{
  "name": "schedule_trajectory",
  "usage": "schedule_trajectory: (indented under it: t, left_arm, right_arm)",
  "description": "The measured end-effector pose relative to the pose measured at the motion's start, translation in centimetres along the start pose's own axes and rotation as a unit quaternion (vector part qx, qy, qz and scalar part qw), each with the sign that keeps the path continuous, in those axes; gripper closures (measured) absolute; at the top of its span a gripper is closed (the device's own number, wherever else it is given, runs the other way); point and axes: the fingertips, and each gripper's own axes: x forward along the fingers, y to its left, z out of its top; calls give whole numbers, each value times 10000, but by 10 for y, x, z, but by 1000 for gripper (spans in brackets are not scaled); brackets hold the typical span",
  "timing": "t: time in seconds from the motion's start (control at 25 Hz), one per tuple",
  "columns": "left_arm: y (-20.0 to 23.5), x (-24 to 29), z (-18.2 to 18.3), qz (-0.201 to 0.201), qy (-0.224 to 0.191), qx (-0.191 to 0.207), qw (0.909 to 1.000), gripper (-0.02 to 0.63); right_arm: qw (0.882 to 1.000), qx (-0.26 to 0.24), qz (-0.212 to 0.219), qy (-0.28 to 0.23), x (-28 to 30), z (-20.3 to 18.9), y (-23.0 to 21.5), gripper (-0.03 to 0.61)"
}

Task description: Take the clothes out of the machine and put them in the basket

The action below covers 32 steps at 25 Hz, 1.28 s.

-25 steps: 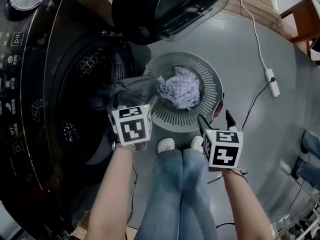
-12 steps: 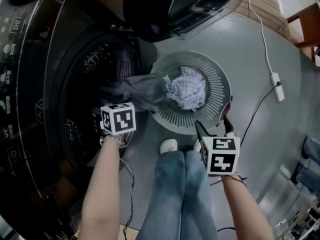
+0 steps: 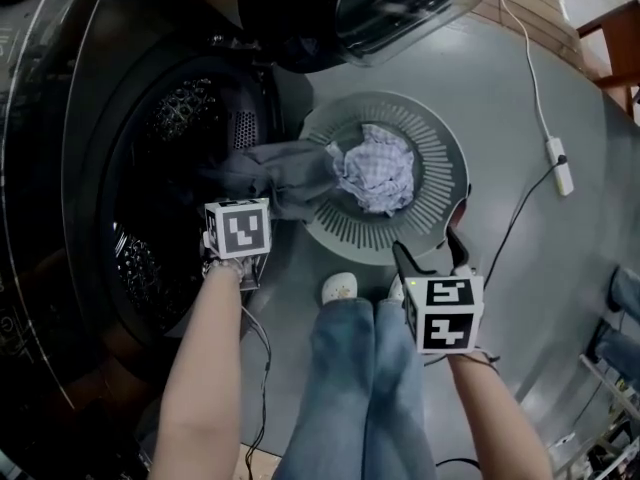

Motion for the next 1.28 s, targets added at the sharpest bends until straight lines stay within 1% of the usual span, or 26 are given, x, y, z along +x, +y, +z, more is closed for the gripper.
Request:
schedule_trajectory:
  t: [0.08, 0.12, 0.16, 0.2, 0.32, 0.4, 0.52, 0.64, 0.72, 0.8, 0.88, 0.96, 1.04, 1.2, 1.28]
  left_arm:
    - [0, -7, -1, 96, 82, 79, 9999, 256]
    - [2, -13, 0, 209, 72, 100, 9997, 291]
    - [4, -20, 2, 321, 23, 71, 9995, 392]
    - [2, -28, 5, 374, -40, -21, 9993, 523]
    - [-13, -47, 11, 200, -181, -422, 9987, 535]
    - [-27, -60, 15, 23, -266, -551, 9981, 537]
    - [-56, -78, 29, -482, -534, -720, 9948, 537]
    - [-89, -97, 49, -1229, -899, -967, 9836, 538]
    - [-105, -109, 61, -1568, -1099, -940, 9770, 538]
    - [-114, -119, 71, -1724, -1230, -864, 9735, 538]
    - [-121, -127, 79, -1917, -1300, -893, 9687, 538]
    - [-133, -136, 87, -2223, -1368, -898, 9611, 538]
    - [-148, -145, 96, -2501, -1464, -812, 9536, 538]
    - [-177, -158, 112, -2825, -1576, -847, 9424, 538]
    - [-190, -168, 119, -3047, -1657, -891, 9337, 538]
  right_arm:
    - [10000, -32, 41, 19, -2, 0, 1, 230]
    - [10000, -47, 56, 18, -4, 1, 2, 240]
    - [10000, -51, 57, 8, -6, 2, 2, 250]
    - [10000, -45, 46, -4, -8, 3, 1, 257]
    - [10000, -15, 22, -41, -15, 8, 0, 262]
    - [10000, -23, 39, -70, -20, 13, 1, 262]
    - [9999, -60, 25, -124, -28, 20, -3, 264]
    - [9998, -37, -56, -193, -34, 25, -10, 264]
    - [9997, 53, -122, -226, -37, 26, -16, 264]
    - [9995, 165, -180, -218, -39, 24, -22, 264]
    - [9992, 267, -232, -204, -42, 20, -26, 265]
    - [9987, 377, -279, -195, -44, 15, -30, 265]
    - [9983, 470, -313, -159, -45, 9, -33, 265]
    - [9978, 534, -364, -141, -45, 2, -38, 265]
    - [9975, 577, -365, -200, -47, 2, -41, 265]
